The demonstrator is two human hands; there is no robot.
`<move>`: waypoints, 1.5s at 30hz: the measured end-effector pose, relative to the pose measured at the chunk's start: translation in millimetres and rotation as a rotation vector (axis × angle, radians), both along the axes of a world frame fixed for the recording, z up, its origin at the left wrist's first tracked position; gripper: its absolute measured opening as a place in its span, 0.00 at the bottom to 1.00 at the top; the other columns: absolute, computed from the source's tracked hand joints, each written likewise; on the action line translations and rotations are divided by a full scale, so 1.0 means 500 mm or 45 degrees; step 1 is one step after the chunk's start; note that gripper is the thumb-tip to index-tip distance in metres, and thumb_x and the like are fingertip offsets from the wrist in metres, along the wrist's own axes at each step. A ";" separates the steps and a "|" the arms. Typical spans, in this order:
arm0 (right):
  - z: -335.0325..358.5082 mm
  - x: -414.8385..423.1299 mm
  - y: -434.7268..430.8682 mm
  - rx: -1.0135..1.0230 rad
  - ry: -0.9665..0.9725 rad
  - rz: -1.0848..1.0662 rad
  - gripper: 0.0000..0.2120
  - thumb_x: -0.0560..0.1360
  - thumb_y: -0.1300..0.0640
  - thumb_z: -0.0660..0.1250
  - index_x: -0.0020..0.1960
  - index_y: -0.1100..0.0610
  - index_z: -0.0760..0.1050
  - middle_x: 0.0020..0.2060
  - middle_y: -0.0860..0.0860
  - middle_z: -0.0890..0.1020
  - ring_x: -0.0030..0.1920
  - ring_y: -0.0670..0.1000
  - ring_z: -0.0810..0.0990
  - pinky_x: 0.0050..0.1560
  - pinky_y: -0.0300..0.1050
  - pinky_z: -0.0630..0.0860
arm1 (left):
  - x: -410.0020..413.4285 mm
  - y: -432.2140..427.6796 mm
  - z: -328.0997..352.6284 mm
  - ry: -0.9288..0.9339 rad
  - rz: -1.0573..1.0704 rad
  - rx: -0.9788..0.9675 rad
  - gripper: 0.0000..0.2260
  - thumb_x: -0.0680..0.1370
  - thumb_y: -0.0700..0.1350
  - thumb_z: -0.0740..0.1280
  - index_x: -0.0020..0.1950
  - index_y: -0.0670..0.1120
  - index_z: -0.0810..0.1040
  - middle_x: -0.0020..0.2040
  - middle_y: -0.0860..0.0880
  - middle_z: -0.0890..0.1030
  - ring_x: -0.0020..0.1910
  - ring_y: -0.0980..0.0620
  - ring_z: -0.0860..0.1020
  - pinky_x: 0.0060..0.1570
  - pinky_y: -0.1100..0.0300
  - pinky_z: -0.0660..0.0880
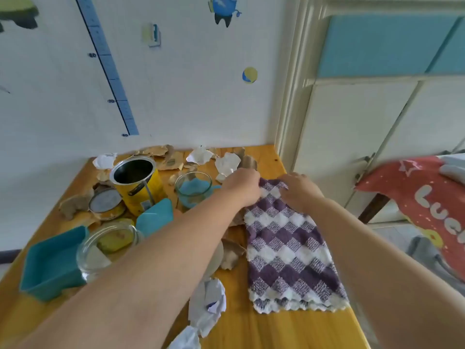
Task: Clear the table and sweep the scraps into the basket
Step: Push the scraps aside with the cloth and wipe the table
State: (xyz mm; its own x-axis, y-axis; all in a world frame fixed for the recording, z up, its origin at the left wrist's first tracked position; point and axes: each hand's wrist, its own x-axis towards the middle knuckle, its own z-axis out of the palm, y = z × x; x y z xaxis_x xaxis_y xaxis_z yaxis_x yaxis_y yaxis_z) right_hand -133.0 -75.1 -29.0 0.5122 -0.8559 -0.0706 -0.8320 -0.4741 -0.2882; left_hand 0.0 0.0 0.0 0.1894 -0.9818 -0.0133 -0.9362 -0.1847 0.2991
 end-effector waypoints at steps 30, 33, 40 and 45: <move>0.120 -0.078 0.059 -0.201 -0.093 0.116 0.16 0.69 0.68 0.59 0.46 0.51 0.77 0.40 0.50 0.78 0.46 0.55 0.77 0.41 0.44 0.73 | -0.031 0.062 0.055 -0.054 0.019 -0.120 0.08 0.74 0.37 0.62 0.50 0.42 0.78 0.44 0.46 0.78 0.43 0.47 0.76 0.39 0.56 0.74; 0.121 -0.112 0.112 -0.257 -0.090 0.145 0.12 0.68 0.67 0.61 0.46 0.56 0.79 0.42 0.52 0.81 0.46 0.55 0.78 0.42 0.45 0.73 | -0.059 0.128 0.042 -0.143 -0.122 -0.174 0.06 0.75 0.41 0.63 0.47 0.42 0.79 0.43 0.48 0.77 0.45 0.48 0.76 0.38 0.58 0.70; 0.064 -0.185 0.241 -0.259 -0.016 0.268 0.11 0.68 0.66 0.62 0.49 0.58 0.78 0.46 0.53 0.79 0.47 0.56 0.77 0.43 0.45 0.72 | -0.114 0.270 -0.014 -0.377 -0.338 -0.182 0.11 0.76 0.40 0.61 0.54 0.42 0.79 0.47 0.46 0.75 0.54 0.45 0.71 0.42 0.57 0.64; 0.007 -0.207 0.297 -0.176 0.107 0.407 0.11 0.67 0.62 0.62 0.48 0.58 0.77 0.47 0.53 0.78 0.50 0.55 0.77 0.45 0.48 0.75 | -0.138 0.318 -0.045 -0.448 -0.391 -0.010 0.11 0.75 0.44 0.60 0.53 0.40 0.78 0.53 0.45 0.74 0.56 0.45 0.69 0.44 0.55 0.63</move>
